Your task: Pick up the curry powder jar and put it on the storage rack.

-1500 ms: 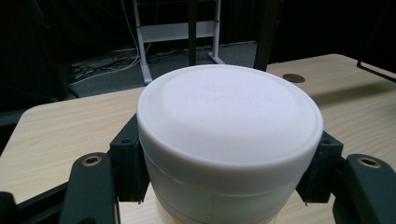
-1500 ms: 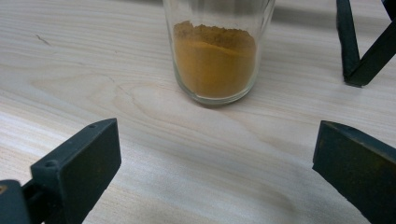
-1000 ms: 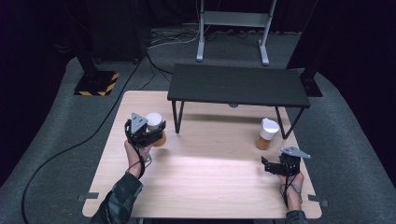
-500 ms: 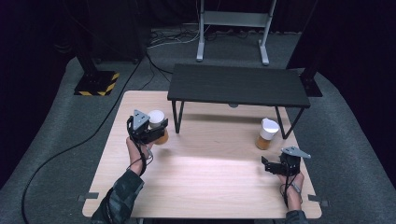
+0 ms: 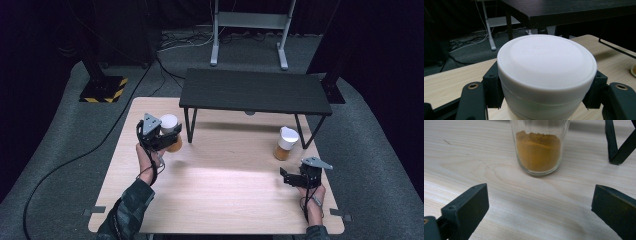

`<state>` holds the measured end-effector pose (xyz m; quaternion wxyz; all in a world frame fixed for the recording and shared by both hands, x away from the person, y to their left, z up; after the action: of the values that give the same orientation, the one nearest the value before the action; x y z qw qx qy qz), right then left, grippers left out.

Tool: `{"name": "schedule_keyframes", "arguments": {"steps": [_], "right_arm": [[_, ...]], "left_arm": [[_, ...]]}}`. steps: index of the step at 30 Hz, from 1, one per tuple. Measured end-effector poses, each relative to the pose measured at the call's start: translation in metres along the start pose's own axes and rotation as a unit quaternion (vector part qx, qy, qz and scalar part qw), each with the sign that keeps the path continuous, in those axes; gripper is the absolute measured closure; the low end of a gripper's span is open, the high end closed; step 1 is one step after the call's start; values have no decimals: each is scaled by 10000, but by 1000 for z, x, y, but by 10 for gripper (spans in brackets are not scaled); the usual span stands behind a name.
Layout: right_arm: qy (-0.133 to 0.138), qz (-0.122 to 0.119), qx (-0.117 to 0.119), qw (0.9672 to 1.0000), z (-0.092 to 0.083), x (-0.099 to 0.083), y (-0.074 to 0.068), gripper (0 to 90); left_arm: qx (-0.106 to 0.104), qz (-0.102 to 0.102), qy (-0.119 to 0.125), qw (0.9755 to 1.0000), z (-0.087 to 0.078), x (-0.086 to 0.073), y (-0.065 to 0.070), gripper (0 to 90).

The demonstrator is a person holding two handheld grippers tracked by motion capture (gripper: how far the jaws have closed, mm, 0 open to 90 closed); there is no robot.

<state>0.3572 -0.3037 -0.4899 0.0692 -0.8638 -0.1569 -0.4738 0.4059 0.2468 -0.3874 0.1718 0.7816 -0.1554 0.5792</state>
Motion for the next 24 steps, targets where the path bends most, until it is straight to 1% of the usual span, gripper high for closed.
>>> {"name": "schedule_keyframes", "arguments": {"steps": [8, 15, 18, 24], "right_arm": [[-4, 23, 5, 10000, 0, 0, 0, 2], [-10, 18, 14, 10000, 0, 0, 1, 2], [1, 37, 15, 10000, 0, 0, 1, 2], [-5, 30, 17, 10000, 0, 0, 1, 2]], "left_arm": [[-31, 31, -21, 10000, 0, 8, 1, 334], [-82, 79, 5, 9999, 0, 15, 7, 334], [-99, 130, 10, 9999, 1, 19, 9, 334], [-119, 154, 6, 9998, 3, 24, 11, 334]]}}
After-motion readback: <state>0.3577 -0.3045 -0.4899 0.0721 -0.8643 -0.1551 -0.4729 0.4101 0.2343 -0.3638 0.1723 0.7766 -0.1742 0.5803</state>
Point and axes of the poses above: each handheld gripper's, and its own axes: z roughly forward along the jaws, x roughly out of its top, y roughly to its right, the point moved 8 cm from there along z, roughly forward along the jaws, and after that the axes turned 5 degrees about -z, right-handed, at the moved point
